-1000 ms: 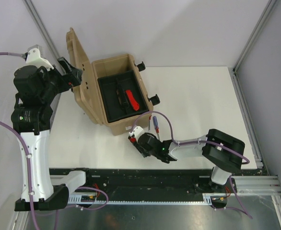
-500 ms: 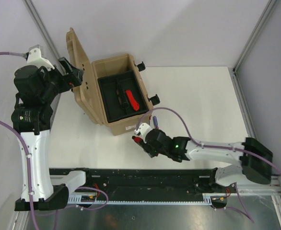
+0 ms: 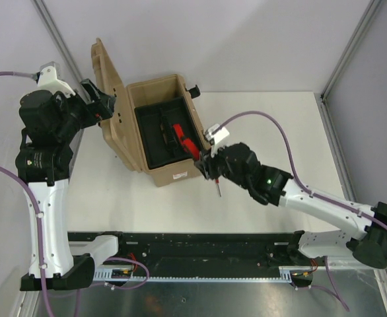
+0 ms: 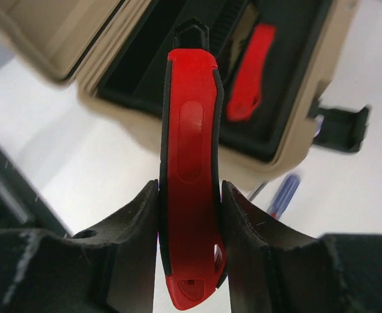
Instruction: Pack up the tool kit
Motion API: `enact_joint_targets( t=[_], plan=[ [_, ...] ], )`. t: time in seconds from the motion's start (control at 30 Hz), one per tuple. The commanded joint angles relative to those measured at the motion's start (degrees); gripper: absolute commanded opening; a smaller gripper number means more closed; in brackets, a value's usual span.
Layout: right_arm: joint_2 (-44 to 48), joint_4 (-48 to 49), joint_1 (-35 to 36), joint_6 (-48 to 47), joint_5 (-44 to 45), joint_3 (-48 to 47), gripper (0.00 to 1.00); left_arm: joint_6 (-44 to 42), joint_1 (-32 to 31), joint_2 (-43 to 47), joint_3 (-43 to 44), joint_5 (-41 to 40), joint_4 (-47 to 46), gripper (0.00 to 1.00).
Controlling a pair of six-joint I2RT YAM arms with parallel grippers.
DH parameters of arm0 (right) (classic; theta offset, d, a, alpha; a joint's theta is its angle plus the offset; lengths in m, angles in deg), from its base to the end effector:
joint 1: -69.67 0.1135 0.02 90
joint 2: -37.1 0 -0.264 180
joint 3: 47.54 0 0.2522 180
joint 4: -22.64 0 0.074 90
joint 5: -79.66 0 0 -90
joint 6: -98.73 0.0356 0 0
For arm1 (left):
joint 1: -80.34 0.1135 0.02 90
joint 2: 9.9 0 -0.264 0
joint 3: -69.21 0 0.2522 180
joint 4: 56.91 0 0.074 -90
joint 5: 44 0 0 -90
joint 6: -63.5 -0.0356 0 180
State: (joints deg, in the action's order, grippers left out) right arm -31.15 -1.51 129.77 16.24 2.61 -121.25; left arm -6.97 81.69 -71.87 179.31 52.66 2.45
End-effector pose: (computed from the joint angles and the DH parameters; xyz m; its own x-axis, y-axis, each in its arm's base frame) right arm 0.1446 0.2355 0.3479 -0.2550 -0.1879 -0.9485 -0.7118 0.7004 0.0526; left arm 0.1716 -0.0001 0.5130 -0.2137 -0.3372 -0.9169 0.0200 0.9368 -0.3492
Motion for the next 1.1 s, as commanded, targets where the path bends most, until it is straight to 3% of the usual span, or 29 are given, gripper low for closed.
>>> enact_joint_targets(
  t=[0.0, 0.3, 0.5, 0.73, 0.8, 0.97, 1.07],
  plan=[
    [-7.0, 10.1, -5.9, -0.2, -0.9, -7.0, 0.1, 0.4, -0.4, 1.1, 1.8, 1.0, -1.0, 0.99],
    [-27.3, 11.0, -11.5, 1.5, -0.2, -23.0, 0.11, 0.3, -0.4, 1.6, 3.6, 4.6, -1.0, 1.0],
    [-39.9, 2.6, -11.7, 4.8, 4.0, -35.5, 0.12, -2.5, -0.8, 1.8, 6.2, 10.6, -1.1, 1.0],
    [-46.4, -6.6, -12.6, 10.4, 10.6, -43.9, 0.21, -5.3, -5.5, 2.2, 8.1, 14.9, -1.5, 0.99],
    [-47.1, -7.6, -13.0, 11.3, 10.5, -44.8, 0.28, -5.0, -6.2, 2.3, 7.9, 15.2, -1.8, 0.99],
    [-46.3, -6.5, -12.1, 9.7, 11.2, -44.4, 0.61, -4.3, -7.8, 2.7, 7.7, 14.6, -2.1, 0.99],
    [-43.8, -5.2, -11.3, 8.3, 12.5, -44.0, 0.74, -3.9, -9.0, 2.8, 7.2, 14.6, -2.4, 0.99]
  ],
)
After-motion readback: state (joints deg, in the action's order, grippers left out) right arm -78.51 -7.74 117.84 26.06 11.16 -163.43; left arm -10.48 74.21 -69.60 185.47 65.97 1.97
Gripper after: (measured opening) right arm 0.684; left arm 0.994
